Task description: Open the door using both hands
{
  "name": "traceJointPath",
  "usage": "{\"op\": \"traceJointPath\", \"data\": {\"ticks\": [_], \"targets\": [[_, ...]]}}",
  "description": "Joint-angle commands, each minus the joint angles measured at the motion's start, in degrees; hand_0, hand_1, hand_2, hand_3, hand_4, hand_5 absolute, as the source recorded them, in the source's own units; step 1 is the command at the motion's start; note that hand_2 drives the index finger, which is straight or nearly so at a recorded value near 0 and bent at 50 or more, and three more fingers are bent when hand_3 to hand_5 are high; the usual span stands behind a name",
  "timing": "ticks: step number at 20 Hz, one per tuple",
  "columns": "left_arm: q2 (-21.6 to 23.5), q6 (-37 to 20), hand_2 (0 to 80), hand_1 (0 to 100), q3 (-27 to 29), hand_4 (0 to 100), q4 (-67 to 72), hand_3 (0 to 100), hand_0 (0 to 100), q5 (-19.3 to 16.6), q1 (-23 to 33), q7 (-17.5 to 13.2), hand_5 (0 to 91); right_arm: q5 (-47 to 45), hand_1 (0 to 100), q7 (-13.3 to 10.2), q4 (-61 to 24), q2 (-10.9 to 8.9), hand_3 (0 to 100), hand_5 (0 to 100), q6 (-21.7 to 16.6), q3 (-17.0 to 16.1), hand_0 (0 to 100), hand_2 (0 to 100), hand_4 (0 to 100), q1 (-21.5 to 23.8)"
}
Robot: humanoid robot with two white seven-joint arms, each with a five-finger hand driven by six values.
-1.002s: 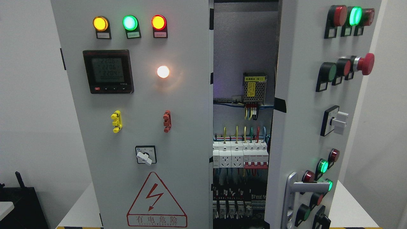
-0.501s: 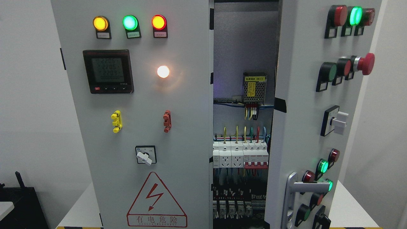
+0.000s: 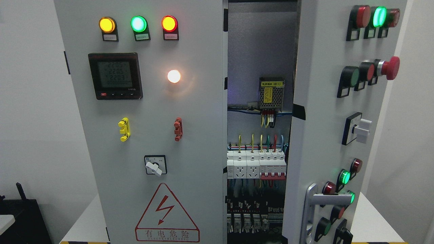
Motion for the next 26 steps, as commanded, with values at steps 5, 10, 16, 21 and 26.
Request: {"op": "traceJointPath", "data": {"ticks": [5,10,16,21,26], "targets": [[21.7,0.1,0.0,0,5.5,3,-5.3,0,0,11.0,-5.9,-7.2,0.0,0.0,0,0.0,0.0,0.0,0,0,0.0,0.0,0,0,0,0.0],[24.6,0.4,0.0,0,5.4,3,-6.0,0,0,11.2,-9.4,-8.7,0.0,0.0,0,0.0,0.0,0.0,0,0,-0.1,0.0,0,0,0,0.0],[28.0,0.4,0.0,0,5.2,3,-7.6,0,0,14.0,-9.5,-9.7,0.0,0.0,0,0.0,0.0,0.0,0,0,0.0,0.0,0,0,0,0.0],[28.0,0.5,0.0,0,5.2,3,-9.5,0,0,13.9,-9.5,-10.6,0.0,0.0,0,0.0,0.0,0.0,0,0,-0.1,0.0,0,0,0,0.0],[28.1,0.5,0.0,0,5.2,3,-9.7,0,0,14.4,-10.9,-12.1,0.0,0.0,0,0.0,0.0,0.0,0,0,0.0,0.0,0,0,0,0.0]]}}
